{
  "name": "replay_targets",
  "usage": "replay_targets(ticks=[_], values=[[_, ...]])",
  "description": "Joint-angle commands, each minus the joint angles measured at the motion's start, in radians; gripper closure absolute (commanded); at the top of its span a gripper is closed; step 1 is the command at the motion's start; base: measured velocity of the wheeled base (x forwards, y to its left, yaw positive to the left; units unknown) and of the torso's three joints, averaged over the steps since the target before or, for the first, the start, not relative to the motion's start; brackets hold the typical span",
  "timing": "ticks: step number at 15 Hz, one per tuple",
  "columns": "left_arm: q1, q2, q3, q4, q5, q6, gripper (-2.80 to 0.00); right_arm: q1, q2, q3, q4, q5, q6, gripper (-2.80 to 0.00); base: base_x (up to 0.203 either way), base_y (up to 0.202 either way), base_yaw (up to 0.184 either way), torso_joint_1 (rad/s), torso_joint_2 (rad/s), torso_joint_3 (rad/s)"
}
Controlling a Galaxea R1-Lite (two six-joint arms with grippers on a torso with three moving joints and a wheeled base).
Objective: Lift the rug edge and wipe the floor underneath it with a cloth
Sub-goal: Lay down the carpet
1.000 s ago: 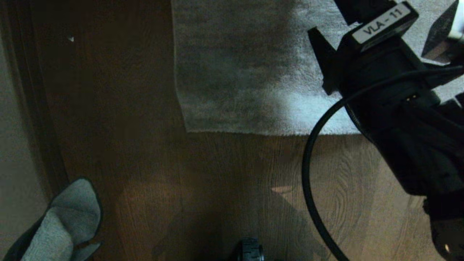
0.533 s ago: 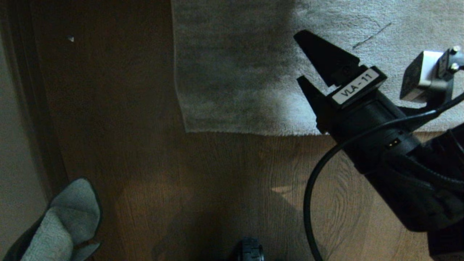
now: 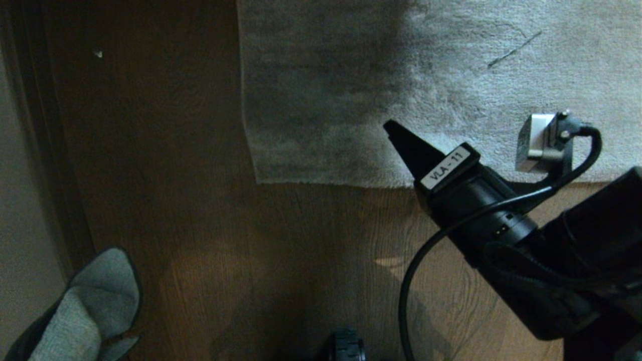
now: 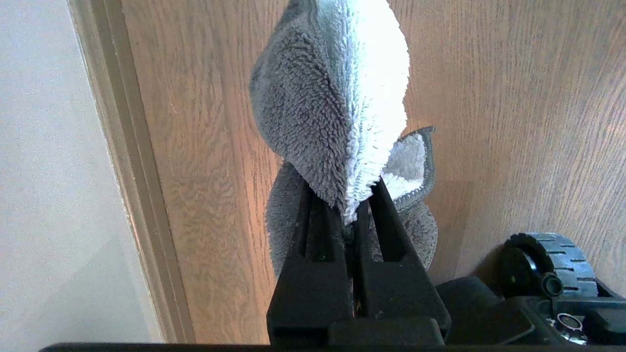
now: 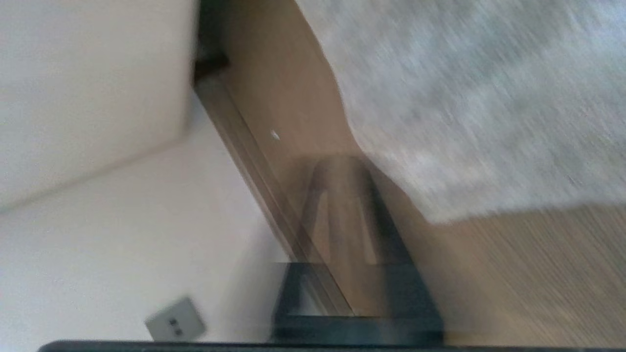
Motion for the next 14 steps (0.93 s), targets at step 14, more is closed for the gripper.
replay_targets(ticks=[14], values=[[0.000, 0.000, 0.000, 0.000, 0.001, 0.000, 0.00, -0.005, 0.200, 0.097, -0.048, -0.034, -0.143, 0.00, 0.000, 0.000, 0.000, 0.000, 0.00, 0.000]])
